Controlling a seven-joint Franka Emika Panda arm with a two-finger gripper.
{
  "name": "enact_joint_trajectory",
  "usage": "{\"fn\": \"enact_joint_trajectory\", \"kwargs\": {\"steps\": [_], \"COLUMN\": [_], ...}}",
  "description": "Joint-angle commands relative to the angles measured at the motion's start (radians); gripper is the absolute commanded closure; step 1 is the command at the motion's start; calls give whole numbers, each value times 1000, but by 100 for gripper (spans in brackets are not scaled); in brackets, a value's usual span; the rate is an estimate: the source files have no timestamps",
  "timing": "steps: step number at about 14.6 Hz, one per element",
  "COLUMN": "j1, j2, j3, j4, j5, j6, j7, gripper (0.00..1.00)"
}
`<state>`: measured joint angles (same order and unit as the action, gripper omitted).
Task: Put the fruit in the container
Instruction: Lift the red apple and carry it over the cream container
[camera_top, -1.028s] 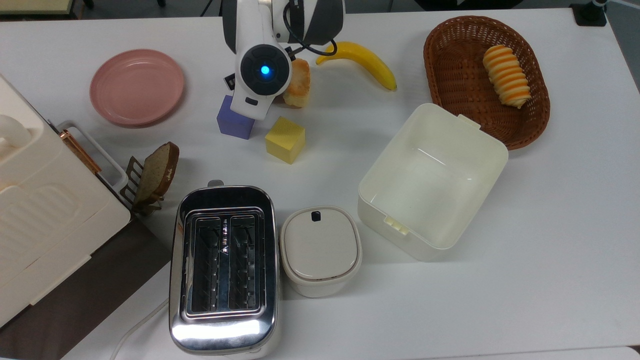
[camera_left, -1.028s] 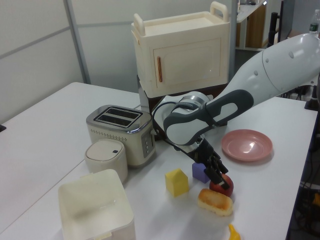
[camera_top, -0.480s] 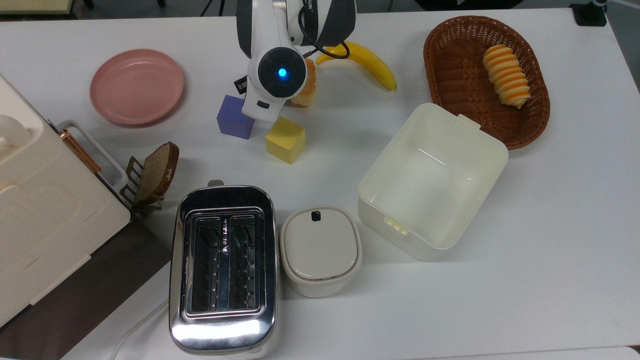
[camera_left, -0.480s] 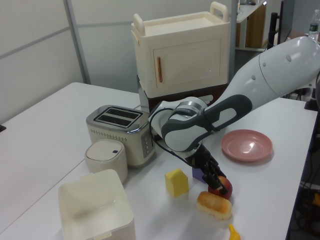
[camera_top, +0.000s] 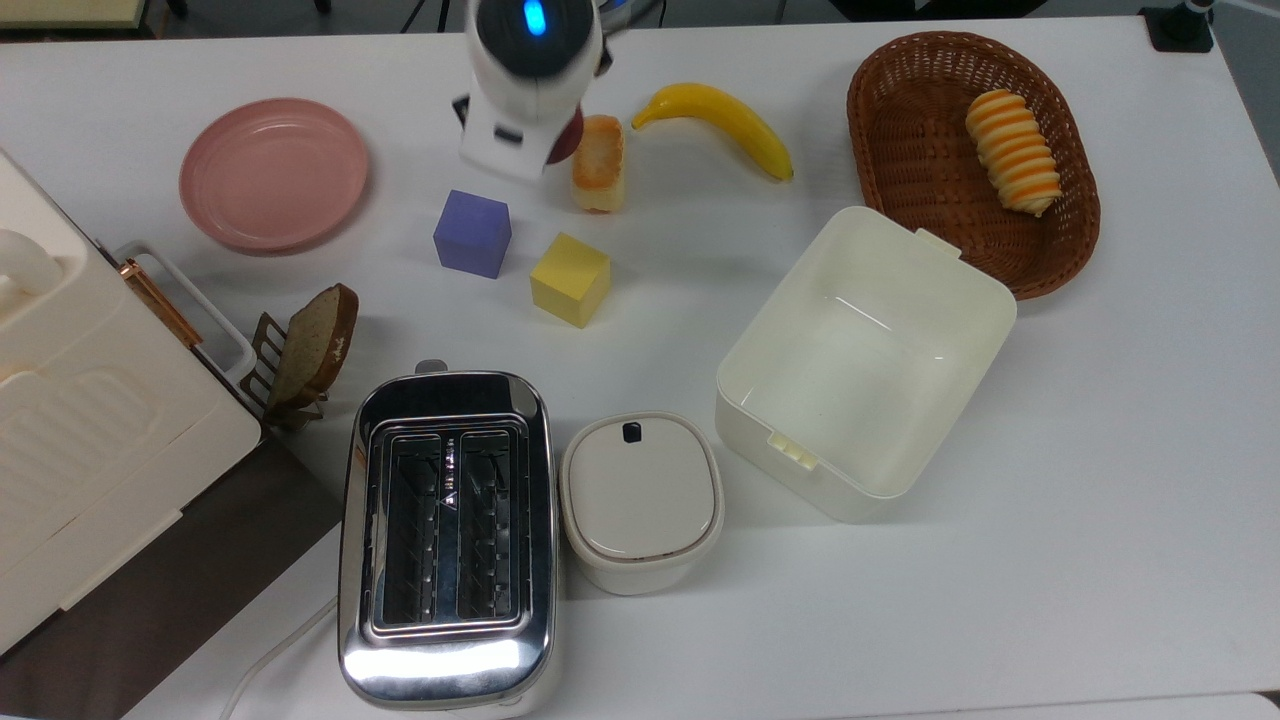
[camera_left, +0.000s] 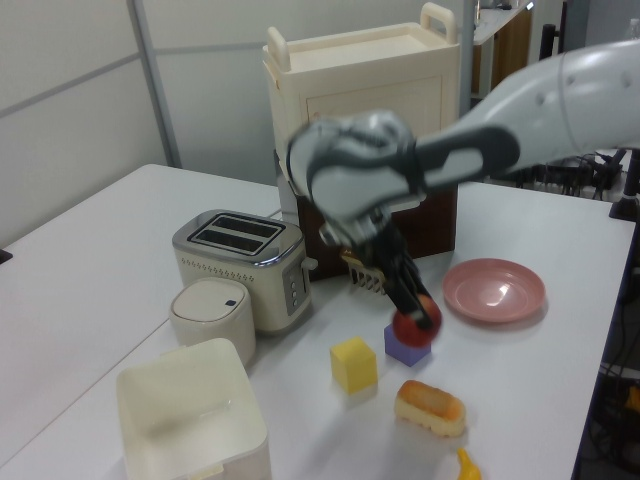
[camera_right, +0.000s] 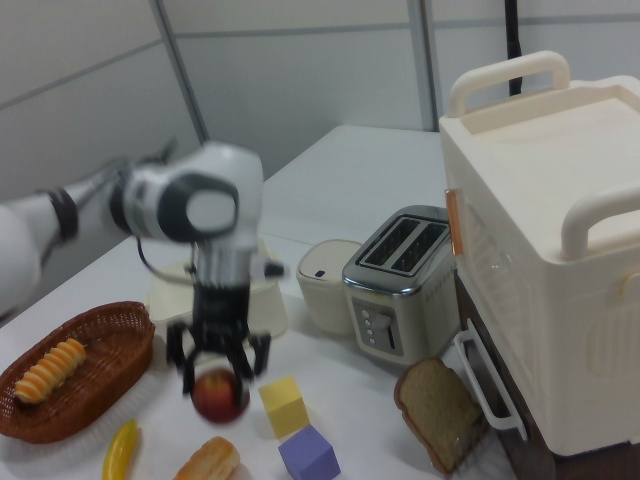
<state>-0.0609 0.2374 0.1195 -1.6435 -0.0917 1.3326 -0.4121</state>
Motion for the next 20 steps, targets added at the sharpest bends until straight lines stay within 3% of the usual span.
{"fn": "enact_joint_trajectory", "kwargs": {"steps": [1,3,5,8,11,14,16,17,18,20], "j1": [16,21,85,171,252,322,332,332,332,332], "j2": [-3,-4,2,34,83,198,211,211,212,212], "j3": [-14,-3,-3,-3,-4,-11,-11,-11,-11,-11], "j4": [165,204,208,206,208,208,205,202,200,200], "j5": [131,174,202,187,187,141,127,127,125,104], "j6": [-35,43,198,437,539,631,642,640,640,639], "j7": [63,186,371,623,806,941,960,960,960,958], "gripper": [77,77,77,77,77,74,59,39,0,0]}}
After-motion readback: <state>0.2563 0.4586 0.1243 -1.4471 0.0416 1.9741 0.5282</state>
